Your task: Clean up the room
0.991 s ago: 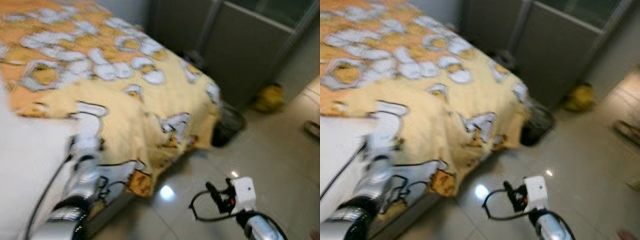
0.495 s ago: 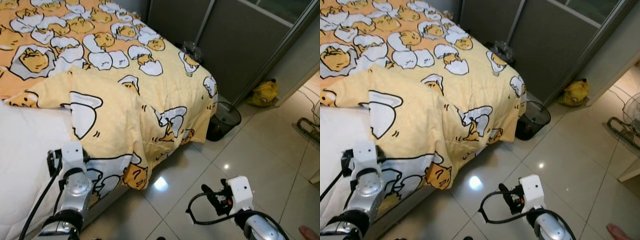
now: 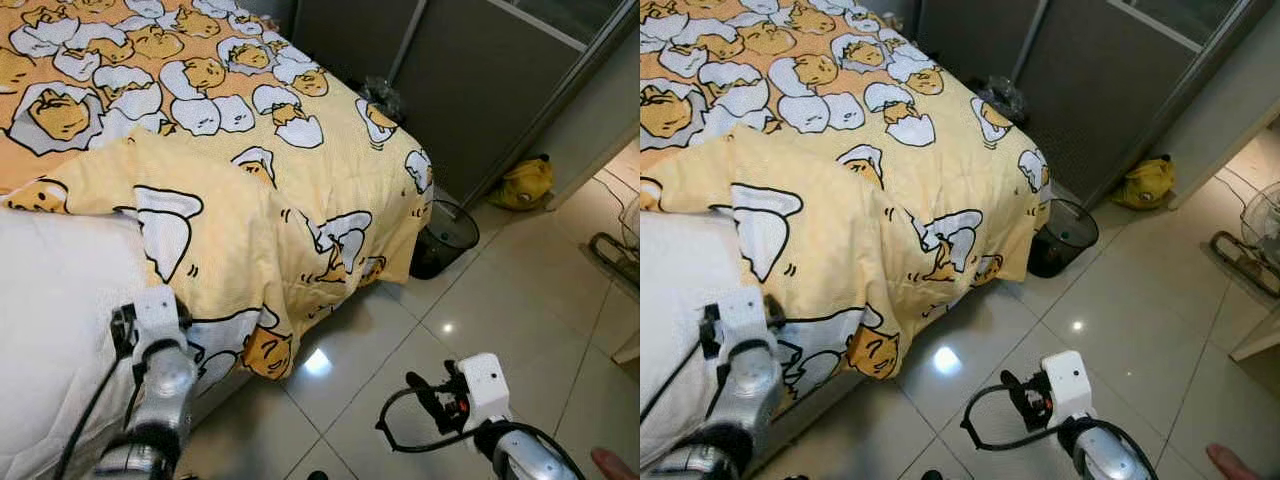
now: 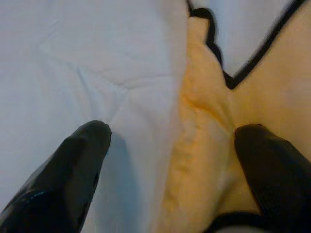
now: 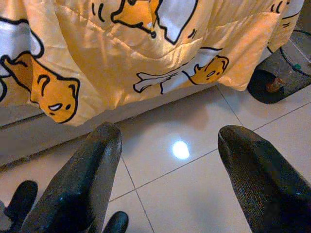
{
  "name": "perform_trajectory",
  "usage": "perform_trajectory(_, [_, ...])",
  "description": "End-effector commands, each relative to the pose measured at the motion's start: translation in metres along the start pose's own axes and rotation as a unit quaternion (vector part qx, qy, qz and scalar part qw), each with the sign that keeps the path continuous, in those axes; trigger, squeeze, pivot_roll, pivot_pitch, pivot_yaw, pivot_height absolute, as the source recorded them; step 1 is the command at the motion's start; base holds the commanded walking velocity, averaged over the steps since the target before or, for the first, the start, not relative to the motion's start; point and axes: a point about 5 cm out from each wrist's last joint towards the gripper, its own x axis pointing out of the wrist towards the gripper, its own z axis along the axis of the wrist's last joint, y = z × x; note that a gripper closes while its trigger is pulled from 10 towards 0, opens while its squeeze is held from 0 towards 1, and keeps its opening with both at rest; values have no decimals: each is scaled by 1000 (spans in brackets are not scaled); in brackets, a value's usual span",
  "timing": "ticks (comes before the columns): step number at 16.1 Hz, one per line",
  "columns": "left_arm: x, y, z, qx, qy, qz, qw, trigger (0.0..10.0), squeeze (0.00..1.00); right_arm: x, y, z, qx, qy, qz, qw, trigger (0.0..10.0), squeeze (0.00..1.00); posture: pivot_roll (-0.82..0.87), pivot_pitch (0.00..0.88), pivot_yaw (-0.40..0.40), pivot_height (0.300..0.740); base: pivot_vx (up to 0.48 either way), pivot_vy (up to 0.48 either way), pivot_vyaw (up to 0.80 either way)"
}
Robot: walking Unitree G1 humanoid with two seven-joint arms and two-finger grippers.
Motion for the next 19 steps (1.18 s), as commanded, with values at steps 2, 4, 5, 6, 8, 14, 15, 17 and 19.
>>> perform_trajectory(2, [-11,-7,3,64,-66,-15,996,10000,0,-2,-2,-5,0,14,-8,1000,10000,0,7,159,-200,740,0,0,0])
perform_trajectory(4, [-16,-11,4,69,-81,-22,994,10000,0,-3,-1,-7,0,15,-6,1000,10000,0,8,156,-204,740,0,0,0])
perform_trajectory(5, [-18,-15,2,45,-66,-32,996,10000,0,-4,0,-9,-1,19,-2,1000,10000,0,9,150,-208,740,0,0,0])
perform_trajectory(6, [-22,-20,-6,14,-28,-50,998,10000,0,-5,0,-10,-4,22,1,1000,10000,0,7,145,-211,740,0,0,0])
perform_trajectory(8, [-26,-21,-22,-6,34,-53,998,10000,0,-6,-2,-11,-9,25,2,1000,10000,0,4,136,-214,740,0,0,0])
perform_trajectory(14, [-27,-10,-48,9,137,-33,990,0,0,-4,-5,-12,-16,32,5,999,10000,0,12,110,-223,740,0,0,0])
perform_trajectory(15, [-26,-6,-51,7,155,-31,987,0,0,-3,-5,-12,-17,32,7,999,10000,0,11,108,-223,740,0,0,0])
perform_trajectory(17, [-23,-5,-53,10,165,-58,984,0,0,0,-5,-11,-15,29,5,999,10000,0,17,99,-211,740,0,0,0])
perform_trajectory(19, [-22,-4,-56,22,181,-93,979,0,0,3,-5,-10,-13,25,2,1000,10000,0,21,103,-204,740,0,0,0])
